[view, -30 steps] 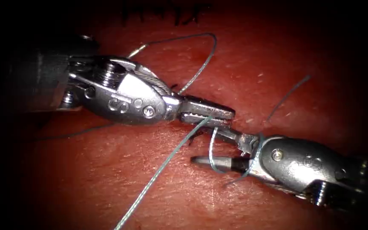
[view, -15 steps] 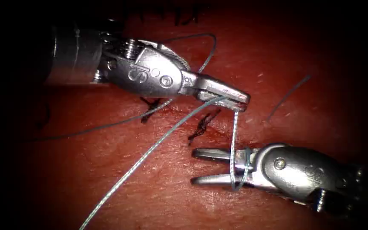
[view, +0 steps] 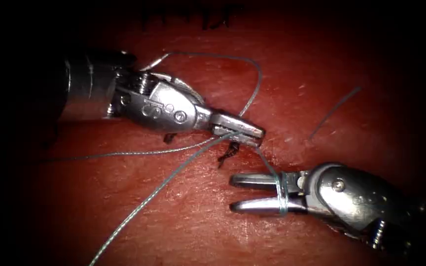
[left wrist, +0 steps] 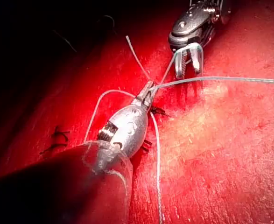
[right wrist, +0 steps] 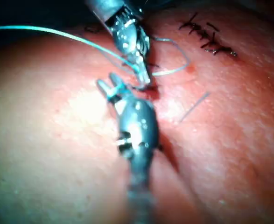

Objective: Wound Closure
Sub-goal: Left hand wraps suture counter-clockwise around right hand two times, then right end-effector grabs tail end of suture

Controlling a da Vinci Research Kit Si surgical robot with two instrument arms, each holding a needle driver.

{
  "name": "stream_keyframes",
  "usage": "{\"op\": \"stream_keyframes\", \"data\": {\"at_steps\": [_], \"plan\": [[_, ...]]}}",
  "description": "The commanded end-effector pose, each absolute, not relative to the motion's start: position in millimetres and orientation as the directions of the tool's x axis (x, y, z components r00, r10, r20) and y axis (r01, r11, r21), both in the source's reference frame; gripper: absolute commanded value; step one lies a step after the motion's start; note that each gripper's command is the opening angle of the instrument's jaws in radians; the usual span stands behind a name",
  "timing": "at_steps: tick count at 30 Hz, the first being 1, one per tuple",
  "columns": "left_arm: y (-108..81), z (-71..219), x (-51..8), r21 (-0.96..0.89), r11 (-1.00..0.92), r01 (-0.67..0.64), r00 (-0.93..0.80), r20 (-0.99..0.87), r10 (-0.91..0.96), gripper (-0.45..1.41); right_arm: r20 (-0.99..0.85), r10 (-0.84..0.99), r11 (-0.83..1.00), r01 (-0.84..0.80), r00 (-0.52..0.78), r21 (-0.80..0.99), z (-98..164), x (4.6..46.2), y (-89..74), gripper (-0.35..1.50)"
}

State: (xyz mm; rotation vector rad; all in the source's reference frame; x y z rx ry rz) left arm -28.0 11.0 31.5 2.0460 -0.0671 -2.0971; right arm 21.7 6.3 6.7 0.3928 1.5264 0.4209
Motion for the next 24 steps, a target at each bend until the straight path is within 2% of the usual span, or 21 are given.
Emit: {"op": "stream_keyframes", "data": {"at_steps": [1, 8, 9, 11, 14, 19, 24], "plan": [[10.7, 32.0, -28.4, 0.182, -0.977, 0.114, -0.018, -0.982, -0.185, -0.45, -0.866, 0.500, 0.866, -0.029, -0.006, 0.500, 7.3, 22.3, 5.8, -0.01], [7.7, 30.4, -27.7, 0.182, -0.979, 0.091, -0.058, -0.980, -0.188, -0.45, -0.836, 0.544, 0.821, -0.159, -0.073, 0.549, 7.5, 21.6, 6.0, 0.04], [6.9, 29.8, -27.8, 0.180, -0.979, 0.096, -0.075, -0.979, -0.188, -0.45, -0.828, 0.557, 0.802, -0.213, -0.070, 0.558, 7.5, 21.3, 6.3, 0.19], [6.1, 29.2, -28.1, 0.189, -0.976, 0.107, -0.092, -0.976, -0.199, -0.45, -0.816, 0.574, 0.779, -0.263, -0.068, 0.570, 7.5, 20.9, 6.7, 0.38], [5.2, 28.3, -28.4, 0.201, -0.973, 0.113, -0.105, -0.971, -0.213, -0.45, -0.799, 0.597, 0.746, -0.316, -0.070, 0.586, 7.6, 20.4, 7.0, 0.60], [4.1, 27.3, -28.9, 0.209, -0.972, 0.110, -0.116, -0.968, -0.221, -0.45, -0.784, 0.616, 0.706, -0.388, -0.076, 0.592, 7.7, 20.0, 7.0, 0.80], [3.7, 26.7, -29.5, 0.223, -0.968, 0.112, -0.129, -0.963, -0.237, -0.45, -0.780, 0.623, 0.688, -0.433, -0.059, 0.582, 7.7, 20.0, 7.0, 0.81]]}}
